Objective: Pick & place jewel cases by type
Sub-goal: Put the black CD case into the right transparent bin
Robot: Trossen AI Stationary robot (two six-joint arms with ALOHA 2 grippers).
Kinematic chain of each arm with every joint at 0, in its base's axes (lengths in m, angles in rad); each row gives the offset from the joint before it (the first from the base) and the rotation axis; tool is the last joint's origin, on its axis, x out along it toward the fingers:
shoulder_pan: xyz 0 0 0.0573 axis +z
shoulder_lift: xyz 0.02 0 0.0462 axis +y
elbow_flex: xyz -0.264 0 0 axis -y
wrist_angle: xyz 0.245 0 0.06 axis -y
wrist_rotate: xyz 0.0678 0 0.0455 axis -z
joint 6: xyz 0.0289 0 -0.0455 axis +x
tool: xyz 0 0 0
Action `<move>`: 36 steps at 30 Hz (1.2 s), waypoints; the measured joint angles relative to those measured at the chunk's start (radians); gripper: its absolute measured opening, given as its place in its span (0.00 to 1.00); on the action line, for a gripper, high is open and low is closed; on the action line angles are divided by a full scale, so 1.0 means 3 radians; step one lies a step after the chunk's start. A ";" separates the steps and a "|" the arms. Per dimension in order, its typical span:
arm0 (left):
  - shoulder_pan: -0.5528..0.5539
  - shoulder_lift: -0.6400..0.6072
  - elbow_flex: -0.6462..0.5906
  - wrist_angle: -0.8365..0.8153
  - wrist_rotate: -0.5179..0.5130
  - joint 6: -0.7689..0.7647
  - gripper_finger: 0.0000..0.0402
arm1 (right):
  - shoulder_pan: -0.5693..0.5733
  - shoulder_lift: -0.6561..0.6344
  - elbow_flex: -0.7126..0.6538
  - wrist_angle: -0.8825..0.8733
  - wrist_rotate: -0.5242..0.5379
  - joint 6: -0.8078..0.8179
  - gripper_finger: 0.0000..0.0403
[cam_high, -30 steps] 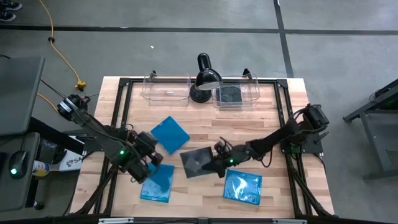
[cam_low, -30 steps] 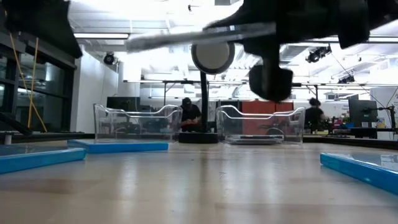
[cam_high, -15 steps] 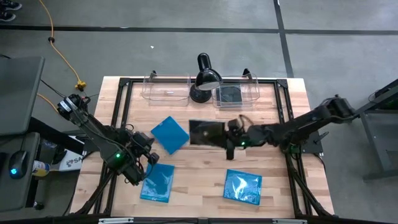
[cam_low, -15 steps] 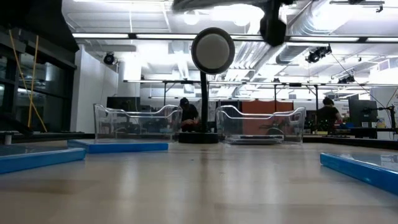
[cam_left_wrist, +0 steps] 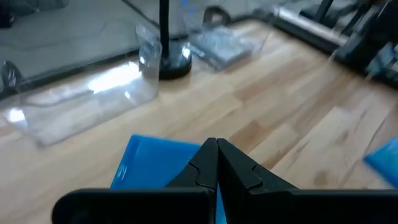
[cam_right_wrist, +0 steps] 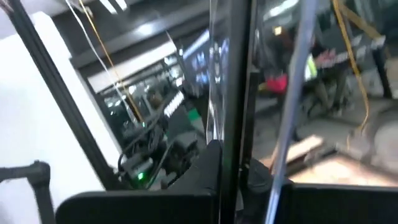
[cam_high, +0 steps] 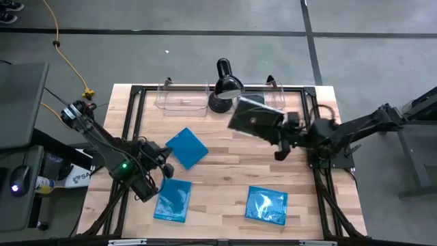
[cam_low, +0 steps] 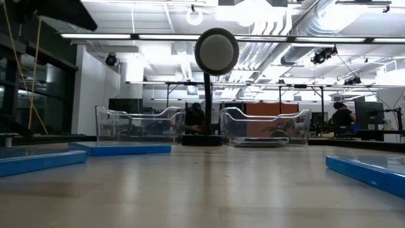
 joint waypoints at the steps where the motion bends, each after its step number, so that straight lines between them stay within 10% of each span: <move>1: 0.0001 -0.0031 0.0000 -0.0002 -0.0044 0.0000 0.00 | -0.0002 -0.0053 0.0000 0.0037 0.0003 -0.0103 0.00; 11: 0.0003 -0.0284 0.0000 -0.0004 -0.0245 0.0001 0.00 | -0.0322 -0.0265 0.0313 0.0166 -0.0648 -0.0527 0.00; 23: 0.0080 -0.0469 0.0047 0.0115 -0.0944 0.0280 0.00 | -0.0671 0.0344 0.2361 -0.1744 -0.1377 -0.1132 0.00; 36: 0.0392 -0.0730 0.1059 0.0055 -0.0890 0.2377 0.00 | -0.0969 0.1431 0.4250 -0.2311 -0.1926 -0.1557 0.00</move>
